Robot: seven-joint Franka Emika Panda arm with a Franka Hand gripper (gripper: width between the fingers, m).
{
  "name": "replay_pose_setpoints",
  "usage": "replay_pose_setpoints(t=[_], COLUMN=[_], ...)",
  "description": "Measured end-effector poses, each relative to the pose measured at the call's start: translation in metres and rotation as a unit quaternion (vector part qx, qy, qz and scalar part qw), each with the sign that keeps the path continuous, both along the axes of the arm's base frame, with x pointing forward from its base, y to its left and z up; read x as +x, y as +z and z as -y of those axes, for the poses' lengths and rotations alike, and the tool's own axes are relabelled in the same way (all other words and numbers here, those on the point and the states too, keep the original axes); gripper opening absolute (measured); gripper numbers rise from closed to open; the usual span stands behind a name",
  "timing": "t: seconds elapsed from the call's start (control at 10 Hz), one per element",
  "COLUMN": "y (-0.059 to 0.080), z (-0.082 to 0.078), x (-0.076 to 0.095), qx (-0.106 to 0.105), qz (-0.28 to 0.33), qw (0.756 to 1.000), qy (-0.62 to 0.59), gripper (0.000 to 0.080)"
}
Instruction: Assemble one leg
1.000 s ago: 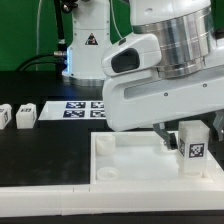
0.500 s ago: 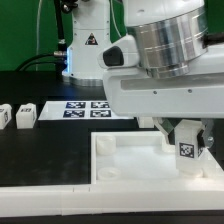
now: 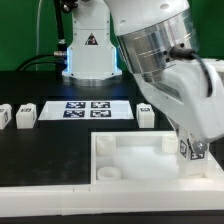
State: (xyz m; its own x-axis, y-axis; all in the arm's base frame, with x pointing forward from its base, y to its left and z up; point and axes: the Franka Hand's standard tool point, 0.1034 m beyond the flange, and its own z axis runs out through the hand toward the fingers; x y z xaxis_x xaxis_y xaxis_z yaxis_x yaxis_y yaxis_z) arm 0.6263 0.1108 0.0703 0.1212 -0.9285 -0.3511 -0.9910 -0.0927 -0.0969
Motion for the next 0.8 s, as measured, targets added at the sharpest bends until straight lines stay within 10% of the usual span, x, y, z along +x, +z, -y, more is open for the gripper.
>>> replay_pose_setpoints(t=[0.3,0.4,0.8], y=[-0.0004,0.001,0.0024], z=[-0.0004,-0.0002,-0.0022], x=[-0.0005,0.0004,0.002], qx=[-0.007,-0.024,-0.061], qz=[0.022,0.052,0.131], qw=[0.998,0.985,0.902], qy=[0.063,0.163,0.406], gripper=[0.0386,0.0596,0.0646])
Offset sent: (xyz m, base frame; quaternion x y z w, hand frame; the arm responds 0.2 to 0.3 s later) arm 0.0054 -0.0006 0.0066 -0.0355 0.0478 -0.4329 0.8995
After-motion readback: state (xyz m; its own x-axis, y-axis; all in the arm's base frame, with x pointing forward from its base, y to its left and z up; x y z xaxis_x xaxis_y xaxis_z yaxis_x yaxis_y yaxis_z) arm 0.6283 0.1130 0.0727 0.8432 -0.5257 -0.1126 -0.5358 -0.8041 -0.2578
